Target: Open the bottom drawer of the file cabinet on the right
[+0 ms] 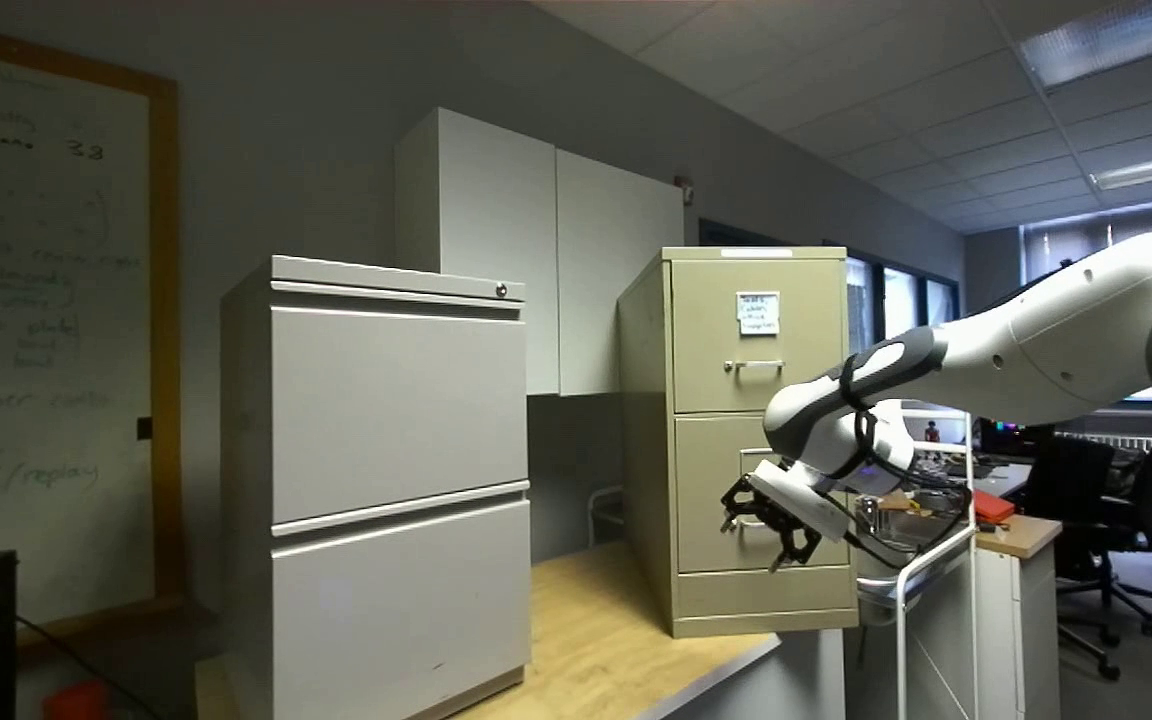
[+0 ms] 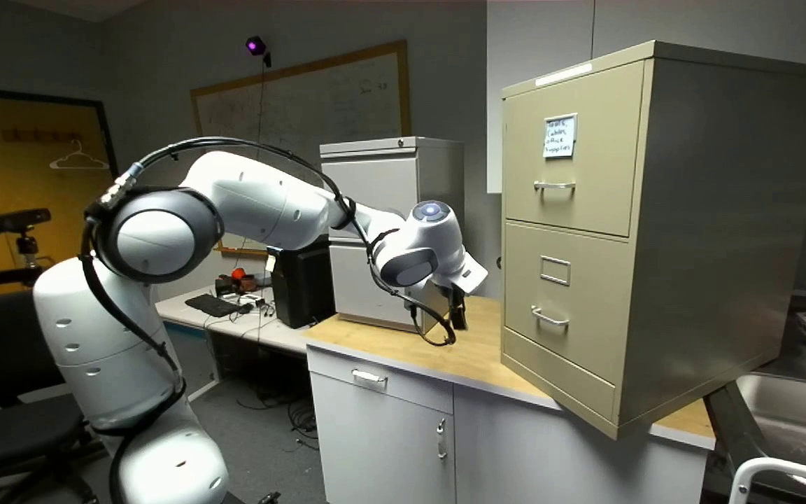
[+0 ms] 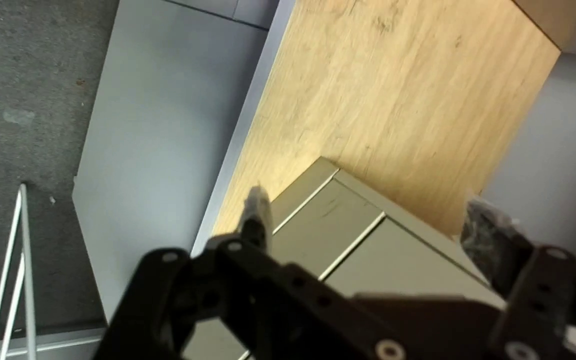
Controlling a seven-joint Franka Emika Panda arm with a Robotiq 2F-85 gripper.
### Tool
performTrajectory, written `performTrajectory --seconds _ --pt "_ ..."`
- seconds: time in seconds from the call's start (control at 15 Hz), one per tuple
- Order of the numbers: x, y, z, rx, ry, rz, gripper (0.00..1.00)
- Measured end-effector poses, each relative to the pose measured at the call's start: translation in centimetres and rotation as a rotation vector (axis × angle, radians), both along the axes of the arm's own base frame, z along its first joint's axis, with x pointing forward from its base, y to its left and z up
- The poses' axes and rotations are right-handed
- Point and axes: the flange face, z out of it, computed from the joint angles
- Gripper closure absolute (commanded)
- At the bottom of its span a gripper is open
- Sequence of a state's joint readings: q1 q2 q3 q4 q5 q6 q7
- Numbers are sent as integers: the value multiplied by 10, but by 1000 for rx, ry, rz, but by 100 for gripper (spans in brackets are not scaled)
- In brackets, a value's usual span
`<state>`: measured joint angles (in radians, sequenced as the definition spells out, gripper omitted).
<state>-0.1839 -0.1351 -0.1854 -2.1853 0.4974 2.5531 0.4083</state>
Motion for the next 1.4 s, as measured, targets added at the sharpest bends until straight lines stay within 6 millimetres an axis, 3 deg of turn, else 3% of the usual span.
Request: performTrajectory --seconds 0.2,0.33,0.8,1.4 --pt "18 30 3 -86 -1 -24 0" --pt "23 26 11 -151 -22 -91 0" --pt "15 -48 22 -246 -11 -300 0" --pt "28 -105 5 -136 -32 -561 0"
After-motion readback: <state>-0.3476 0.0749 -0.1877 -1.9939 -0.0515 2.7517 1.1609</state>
